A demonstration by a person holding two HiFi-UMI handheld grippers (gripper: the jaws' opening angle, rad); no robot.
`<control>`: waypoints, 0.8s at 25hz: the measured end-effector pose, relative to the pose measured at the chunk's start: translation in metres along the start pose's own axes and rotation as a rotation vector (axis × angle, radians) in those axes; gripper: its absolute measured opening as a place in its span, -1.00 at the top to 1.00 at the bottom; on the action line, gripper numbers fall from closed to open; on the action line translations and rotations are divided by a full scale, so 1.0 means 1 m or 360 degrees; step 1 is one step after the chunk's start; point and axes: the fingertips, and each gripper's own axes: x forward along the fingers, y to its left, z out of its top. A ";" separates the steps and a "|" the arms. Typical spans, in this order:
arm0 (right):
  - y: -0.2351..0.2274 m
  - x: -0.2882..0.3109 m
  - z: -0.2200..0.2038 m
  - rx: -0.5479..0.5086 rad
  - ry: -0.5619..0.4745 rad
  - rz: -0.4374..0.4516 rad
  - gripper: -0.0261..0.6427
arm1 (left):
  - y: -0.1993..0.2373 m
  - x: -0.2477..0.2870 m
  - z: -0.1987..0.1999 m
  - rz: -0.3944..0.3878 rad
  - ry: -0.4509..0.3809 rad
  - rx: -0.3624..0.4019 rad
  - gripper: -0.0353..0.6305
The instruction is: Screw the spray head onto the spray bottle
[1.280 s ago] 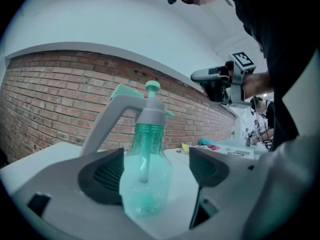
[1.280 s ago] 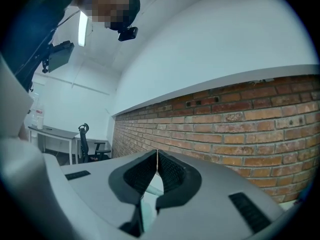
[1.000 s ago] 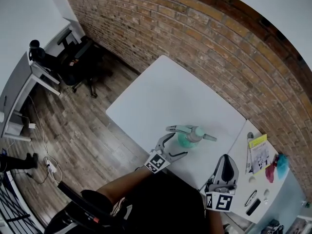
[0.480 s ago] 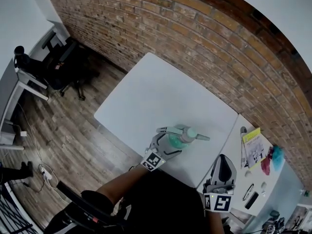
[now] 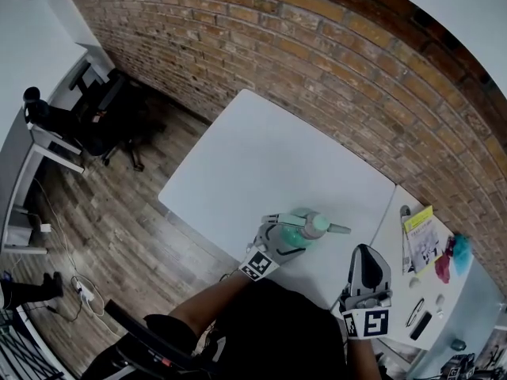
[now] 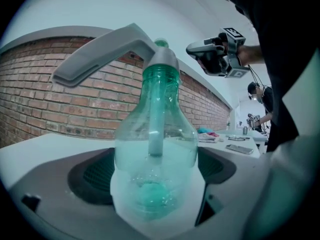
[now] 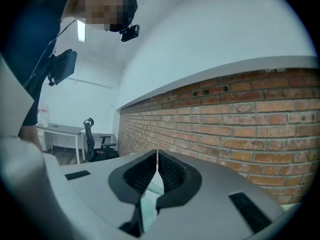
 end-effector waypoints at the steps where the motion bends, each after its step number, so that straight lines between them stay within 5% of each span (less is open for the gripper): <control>1: 0.002 0.003 -0.003 0.0021 0.0028 0.0043 0.88 | -0.001 0.001 0.000 -0.0007 -0.0001 -0.0003 -0.61; 11: 0.023 0.036 -0.012 -0.0071 0.0286 0.0453 0.88 | 0.002 0.003 -0.014 -0.0065 0.0017 0.0001 -0.61; 17: 0.029 0.044 -0.023 -0.0208 0.0607 0.0681 0.85 | 0.001 0.009 -0.015 -0.0104 0.0017 -0.0016 -0.61; 20: 0.033 0.049 -0.030 -0.0233 0.0768 0.0766 0.55 | 0.000 0.011 -0.014 -0.0127 0.0022 -0.0017 -0.61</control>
